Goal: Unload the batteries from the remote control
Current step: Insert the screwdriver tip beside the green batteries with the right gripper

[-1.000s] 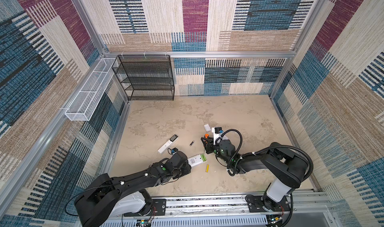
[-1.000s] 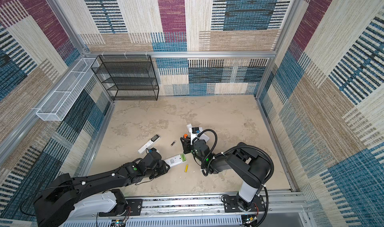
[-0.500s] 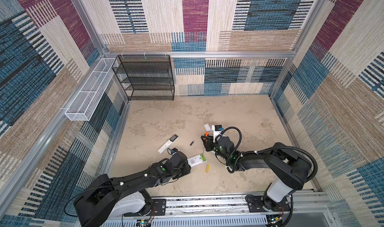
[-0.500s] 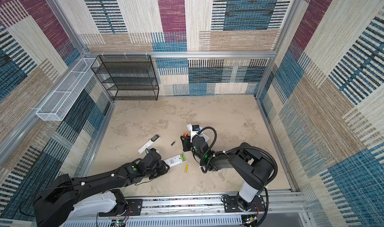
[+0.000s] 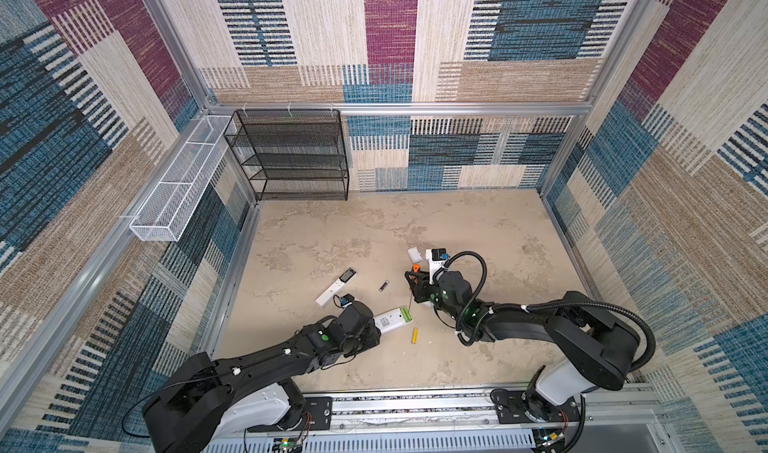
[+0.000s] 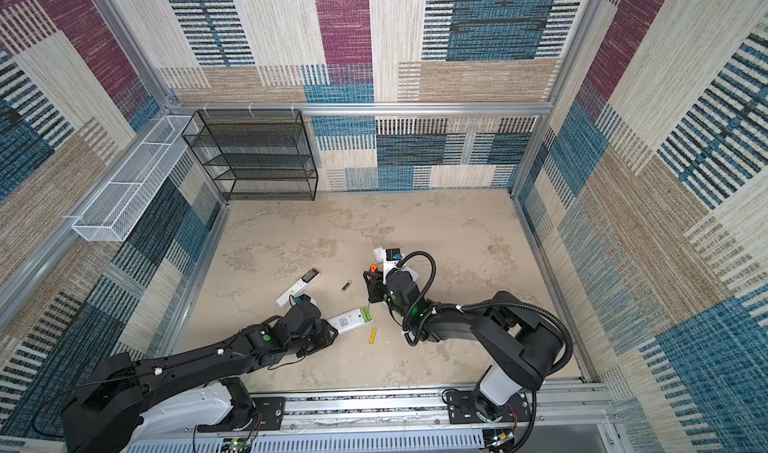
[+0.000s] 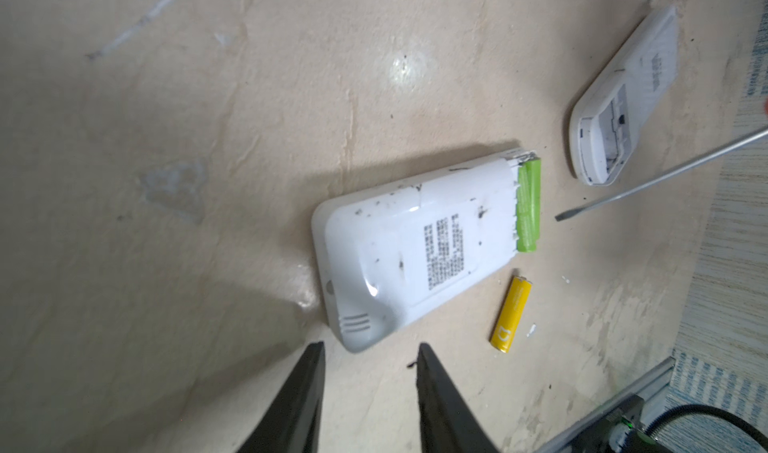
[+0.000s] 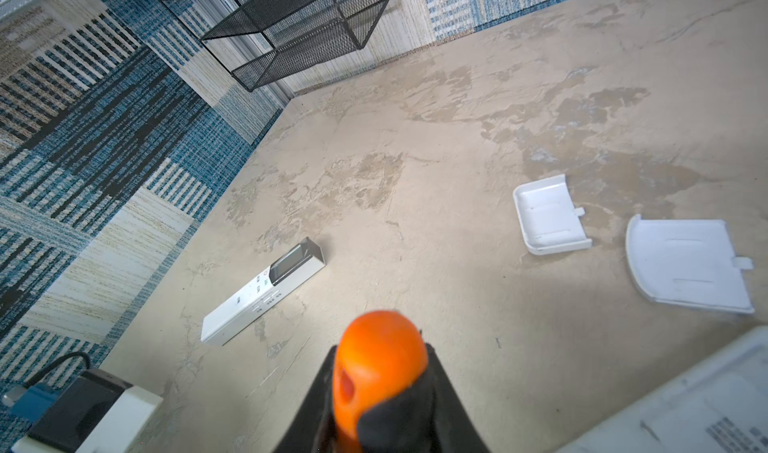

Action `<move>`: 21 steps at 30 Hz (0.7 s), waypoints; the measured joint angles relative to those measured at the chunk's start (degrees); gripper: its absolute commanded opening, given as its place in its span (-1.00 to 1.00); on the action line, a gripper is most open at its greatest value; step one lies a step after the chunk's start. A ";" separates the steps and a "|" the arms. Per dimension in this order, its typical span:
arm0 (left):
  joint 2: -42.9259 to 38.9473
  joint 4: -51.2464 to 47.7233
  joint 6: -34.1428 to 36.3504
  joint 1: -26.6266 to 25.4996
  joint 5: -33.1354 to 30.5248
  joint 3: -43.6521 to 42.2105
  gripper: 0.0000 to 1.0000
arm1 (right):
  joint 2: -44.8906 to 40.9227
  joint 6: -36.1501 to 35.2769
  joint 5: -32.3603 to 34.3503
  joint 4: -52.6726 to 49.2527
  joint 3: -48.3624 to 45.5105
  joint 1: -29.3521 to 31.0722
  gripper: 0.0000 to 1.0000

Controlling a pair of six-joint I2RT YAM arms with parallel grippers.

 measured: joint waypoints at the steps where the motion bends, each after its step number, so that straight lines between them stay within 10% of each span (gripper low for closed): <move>1: 0.11 0.00 0.02 -0.02 -0.20 0.02 -0.20 | 0.02 -0.13 -0.04 -0.35 0.00 0.00 -1.00; 21: 4.00 1.73 0.13 -0.02 -0.24 0.79 -0.24 | 3.15 2.14 -2.89 -0.85 -0.24 0.00 -1.00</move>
